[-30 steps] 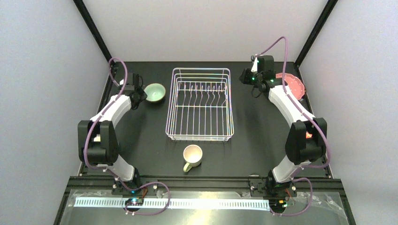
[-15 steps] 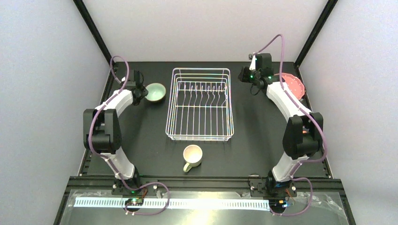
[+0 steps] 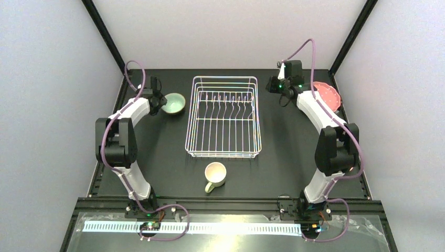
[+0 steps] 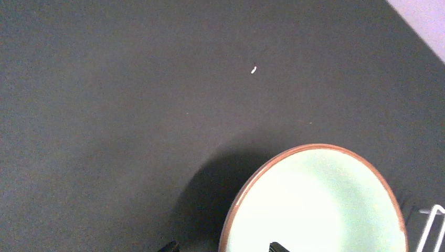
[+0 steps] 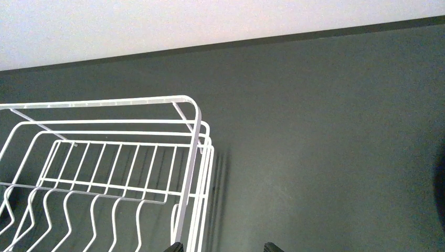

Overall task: Load the mixed dishes into the dish rack
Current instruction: Move the bowl to the center of the board.

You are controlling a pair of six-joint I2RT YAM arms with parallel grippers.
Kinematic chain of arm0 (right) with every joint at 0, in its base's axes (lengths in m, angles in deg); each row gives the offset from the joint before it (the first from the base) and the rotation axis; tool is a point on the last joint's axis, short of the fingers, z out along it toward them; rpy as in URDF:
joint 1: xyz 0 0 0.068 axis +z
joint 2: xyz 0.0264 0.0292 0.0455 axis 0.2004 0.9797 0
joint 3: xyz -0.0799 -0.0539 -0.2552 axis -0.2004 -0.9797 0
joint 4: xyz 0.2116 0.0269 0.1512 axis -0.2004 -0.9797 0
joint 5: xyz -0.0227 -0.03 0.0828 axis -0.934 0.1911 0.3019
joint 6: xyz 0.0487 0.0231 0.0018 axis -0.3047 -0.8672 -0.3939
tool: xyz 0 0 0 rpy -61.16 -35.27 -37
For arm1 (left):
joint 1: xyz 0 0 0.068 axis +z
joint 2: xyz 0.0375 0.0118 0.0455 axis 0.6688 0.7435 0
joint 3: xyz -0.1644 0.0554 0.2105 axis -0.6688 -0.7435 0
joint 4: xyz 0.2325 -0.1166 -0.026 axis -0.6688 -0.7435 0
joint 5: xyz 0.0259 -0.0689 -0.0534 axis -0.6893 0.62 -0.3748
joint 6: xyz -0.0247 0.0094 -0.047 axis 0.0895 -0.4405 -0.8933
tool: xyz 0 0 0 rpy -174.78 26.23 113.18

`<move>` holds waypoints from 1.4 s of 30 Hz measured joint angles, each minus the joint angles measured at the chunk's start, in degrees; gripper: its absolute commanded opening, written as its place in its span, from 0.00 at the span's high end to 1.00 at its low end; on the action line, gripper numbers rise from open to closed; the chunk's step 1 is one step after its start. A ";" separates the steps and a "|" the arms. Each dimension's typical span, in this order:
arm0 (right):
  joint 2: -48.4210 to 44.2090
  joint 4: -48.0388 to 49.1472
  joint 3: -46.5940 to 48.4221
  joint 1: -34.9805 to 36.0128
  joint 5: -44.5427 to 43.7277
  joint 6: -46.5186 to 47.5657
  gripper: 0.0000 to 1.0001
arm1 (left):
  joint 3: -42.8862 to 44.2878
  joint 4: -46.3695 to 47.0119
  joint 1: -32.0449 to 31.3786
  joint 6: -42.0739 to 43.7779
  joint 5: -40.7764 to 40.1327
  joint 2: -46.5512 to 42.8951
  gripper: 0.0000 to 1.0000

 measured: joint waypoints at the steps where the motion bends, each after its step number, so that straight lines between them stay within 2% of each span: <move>1: 0.17 -0.07 0.26 0.00 -0.02 0.00 0.12 | 0.00 0.02 0.00 0.00 0.02 0.42 0.01; 33: 1.86 -1.57 3.39 0.00 -1.03 0.87 0.12 | 2.73 0.33 0.85 0.00 1.38 4.37 0.02; 40: 1.86 -2.47 3.39 0.00 -1.57 0.85 0.12 | 2.73 0.83 0.85 -0.17 2.05 6.60 0.18; 42: 1.86 -2.51 3.39 0.00 -1.57 0.83 0.12 | 2.73 1.09 0.85 -0.26 2.36 7.08 0.25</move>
